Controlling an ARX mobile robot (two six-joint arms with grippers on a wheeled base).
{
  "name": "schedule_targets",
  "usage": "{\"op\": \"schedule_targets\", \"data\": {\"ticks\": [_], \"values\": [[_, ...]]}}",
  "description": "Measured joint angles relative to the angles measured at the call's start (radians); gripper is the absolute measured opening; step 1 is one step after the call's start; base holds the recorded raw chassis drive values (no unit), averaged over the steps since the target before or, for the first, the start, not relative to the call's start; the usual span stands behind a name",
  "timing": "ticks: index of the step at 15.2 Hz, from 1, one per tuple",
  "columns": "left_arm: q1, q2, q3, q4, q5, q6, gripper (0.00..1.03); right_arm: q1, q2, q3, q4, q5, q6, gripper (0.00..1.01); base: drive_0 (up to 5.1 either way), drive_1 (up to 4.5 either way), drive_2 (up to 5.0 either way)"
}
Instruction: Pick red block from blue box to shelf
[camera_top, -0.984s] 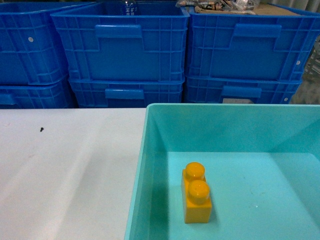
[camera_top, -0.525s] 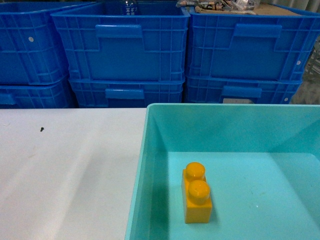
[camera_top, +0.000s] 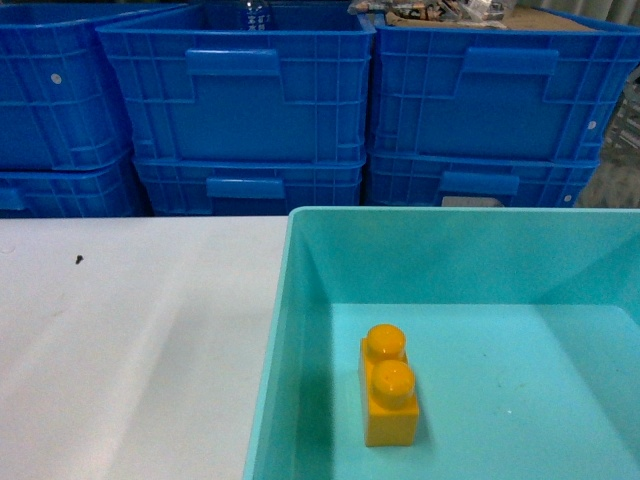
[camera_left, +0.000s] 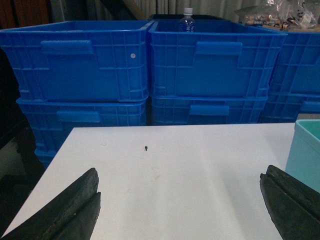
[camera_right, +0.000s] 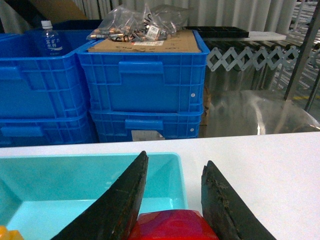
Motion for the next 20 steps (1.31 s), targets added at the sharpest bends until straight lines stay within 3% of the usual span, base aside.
{"op": "schedule_targets", "data": {"ticks": [20], "values": [[0.000, 0.000, 0.000, 0.000, 0.000, 0.000, 0.98, 0.000, -0.001, 0.000, 0.001, 0.001, 0.000, 0.27, -1.6, -1.62, -1.6]]}}
